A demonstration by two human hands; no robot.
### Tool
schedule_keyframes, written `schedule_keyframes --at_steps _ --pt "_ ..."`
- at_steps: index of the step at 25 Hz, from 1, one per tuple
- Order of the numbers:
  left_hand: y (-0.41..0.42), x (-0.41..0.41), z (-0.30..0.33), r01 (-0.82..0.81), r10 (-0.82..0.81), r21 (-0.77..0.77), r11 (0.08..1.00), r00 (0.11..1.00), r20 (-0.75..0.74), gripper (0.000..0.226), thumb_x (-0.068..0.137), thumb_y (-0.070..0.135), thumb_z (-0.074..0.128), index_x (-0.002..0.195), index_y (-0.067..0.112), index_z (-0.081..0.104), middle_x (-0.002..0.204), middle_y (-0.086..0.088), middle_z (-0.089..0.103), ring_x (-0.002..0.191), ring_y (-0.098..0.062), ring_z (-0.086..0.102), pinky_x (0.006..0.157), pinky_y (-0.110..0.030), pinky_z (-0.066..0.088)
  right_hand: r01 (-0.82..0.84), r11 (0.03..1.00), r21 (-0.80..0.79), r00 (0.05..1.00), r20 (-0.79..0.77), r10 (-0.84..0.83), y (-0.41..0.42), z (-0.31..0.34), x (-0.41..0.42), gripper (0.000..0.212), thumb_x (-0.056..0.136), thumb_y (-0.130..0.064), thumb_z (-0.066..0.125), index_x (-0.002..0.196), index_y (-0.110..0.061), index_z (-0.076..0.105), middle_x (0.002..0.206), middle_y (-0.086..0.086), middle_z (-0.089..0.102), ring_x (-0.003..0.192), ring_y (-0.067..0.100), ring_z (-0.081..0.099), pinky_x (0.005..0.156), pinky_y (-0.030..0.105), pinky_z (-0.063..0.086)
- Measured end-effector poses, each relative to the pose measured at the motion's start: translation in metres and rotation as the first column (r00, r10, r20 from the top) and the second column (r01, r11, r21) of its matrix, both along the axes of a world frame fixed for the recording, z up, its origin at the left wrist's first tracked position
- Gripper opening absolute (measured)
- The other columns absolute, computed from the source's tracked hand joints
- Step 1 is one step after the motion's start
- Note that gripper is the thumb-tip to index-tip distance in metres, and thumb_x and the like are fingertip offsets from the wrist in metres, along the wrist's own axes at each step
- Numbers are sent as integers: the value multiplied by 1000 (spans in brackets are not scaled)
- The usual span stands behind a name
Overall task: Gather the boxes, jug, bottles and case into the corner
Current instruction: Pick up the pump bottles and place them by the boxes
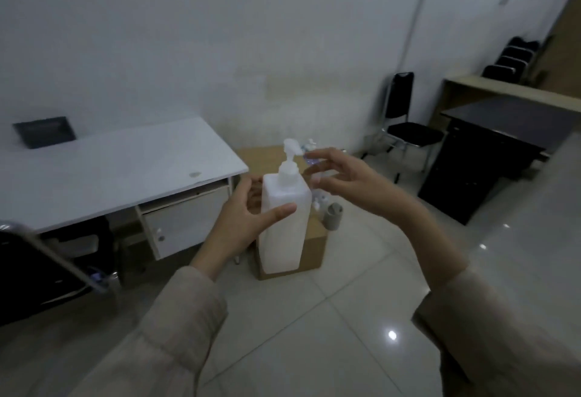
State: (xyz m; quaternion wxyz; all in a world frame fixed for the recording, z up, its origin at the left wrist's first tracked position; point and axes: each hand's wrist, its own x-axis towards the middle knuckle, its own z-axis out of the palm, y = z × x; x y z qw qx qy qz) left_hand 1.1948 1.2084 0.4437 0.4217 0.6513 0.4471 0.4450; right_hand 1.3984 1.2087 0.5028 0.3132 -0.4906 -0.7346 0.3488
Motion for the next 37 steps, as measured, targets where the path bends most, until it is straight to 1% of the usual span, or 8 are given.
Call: schedule_keyframes --at_steps 3,5,9,16,21,26,32,37 --pt "33 80 -19 108 -109 -33 994 994 -25 59 63 41 77 113 32 47 111 17 57 102 1 56 79 -19 50 131 991 20 991 -13 -131 13 0 71 40 90 -26 57 129 -28 47 117 -6 60 96 5 62 79 19 51" --pt "54 127 -29 199 -202 -65 978 979 -41 58 68 33 77 116 28 44 111 14 55 100 2 54 71 -13 47 197 980 26 980 2 -198 22 -10 111 39 90 -24 56 127 -32 46 116 -7 56 100 8 62 87 30 53" --pt "103 206 -57 312 -323 -116 943 942 -91 58 72 30 75 119 22 41 118 4 53 99 -2 53 65 -11 44 288 958 -7 956 66 -287 53 -36 176 41 91 -22 54 129 -34 45 123 -4 50 102 8 58 89 30 52" --pt "248 315 -94 340 -362 -129 932 895 -261 70 71 34 75 125 21 33 127 -8 47 110 -23 52 92 -45 50 361 932 -29 922 158 -352 174 -63 270 44 87 -39 57 129 -35 44 119 -7 49 93 2 59 71 17 50" --pt "355 369 -113 317 -351 -152 936 875 -334 70 70 38 75 123 25 30 124 -8 47 105 -24 54 86 -41 53 419 904 -82 894 210 -395 293 -81 317 42 89 -33 57 129 -25 48 121 1 55 89 7 62 83 25 53" --pt "436 399 -131 251 -307 -187 950 864 -399 72 70 38 75 124 23 30 122 -10 48 106 -26 53 88 -46 53 442 884 -155 891 193 -412 386 -108 348 24 91 -28 53 114 -22 56 99 -2 61 76 4 65 80 32 57" --pt "528 434 -158 106 -193 -254 961 917 -348 67 71 30 76 122 19 34 121 -5 51 105 -21 54 91 -40 50 296 932 -210 948 182 -260 511 -137 380 14 90 -24 55 101 -17 59 88 2 65 74 7 65 77 36 54" --pt "604 450 -182 6 -98 -375 927 970 -225 61 75 27 73 125 21 38 122 -2 49 111 -23 54 94 -41 51 187 949 -254 977 151 -152 610 -174 396 18 88 -21 57 104 -14 60 94 14 65 79 21 58 70 27 45"
